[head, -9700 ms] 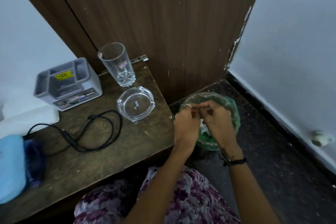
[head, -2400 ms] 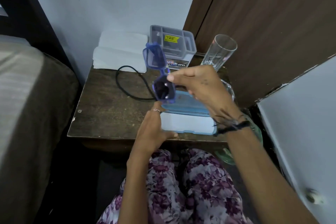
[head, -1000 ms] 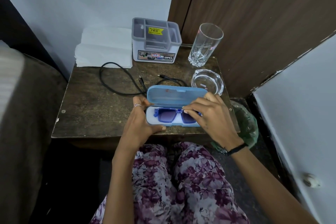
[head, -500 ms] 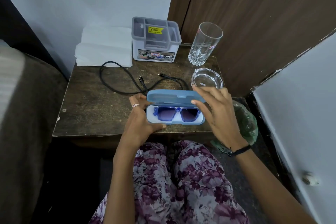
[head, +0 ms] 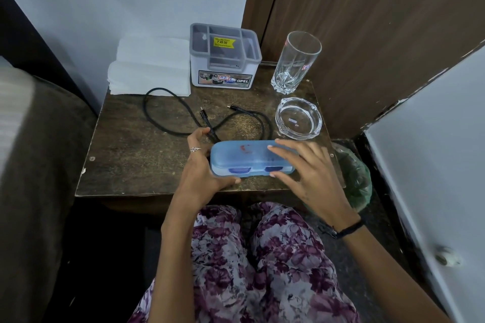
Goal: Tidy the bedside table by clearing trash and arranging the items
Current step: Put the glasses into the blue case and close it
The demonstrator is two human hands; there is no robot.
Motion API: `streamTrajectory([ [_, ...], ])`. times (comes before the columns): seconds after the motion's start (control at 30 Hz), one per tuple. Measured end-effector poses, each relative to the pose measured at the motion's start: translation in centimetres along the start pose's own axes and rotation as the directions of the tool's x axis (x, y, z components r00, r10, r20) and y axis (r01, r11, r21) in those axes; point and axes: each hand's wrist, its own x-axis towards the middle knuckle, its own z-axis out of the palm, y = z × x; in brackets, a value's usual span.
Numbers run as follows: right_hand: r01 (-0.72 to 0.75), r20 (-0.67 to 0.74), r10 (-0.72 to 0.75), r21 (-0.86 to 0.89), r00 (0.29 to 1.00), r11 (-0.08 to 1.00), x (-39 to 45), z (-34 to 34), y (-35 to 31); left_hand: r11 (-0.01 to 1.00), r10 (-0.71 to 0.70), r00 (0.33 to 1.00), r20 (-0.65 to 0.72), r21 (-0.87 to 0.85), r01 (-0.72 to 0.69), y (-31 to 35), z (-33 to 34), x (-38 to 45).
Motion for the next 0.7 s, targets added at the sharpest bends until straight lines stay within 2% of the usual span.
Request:
streamTrajectory([
  [0.27, 0.099, 0.034, -0.098, -0.006, 0.995, 0.995, 1.1, -0.6, 0.6, 1.000, 0.008, 1.000, -0.004, 0.007, -0.008, 0.1, 0.0, 0.2],
  [0.47, 0.069, 0.056, -0.070, 0.030, 0.996, 0.997, 1.9, -0.8, 0.5, 1.000, 0.019, 1.000, -0.007, -0.006, -0.019, 0.2, 0.0, 0.2],
  [0.7, 0.061, 0.058, -0.063, 0.036, 0.996, 0.997, 0.3, -0.3, 0.3, 0.999, -0.034, 0.999, -0.008, 0.014, 0.034, 0.5, 0.0, 0.3],
])
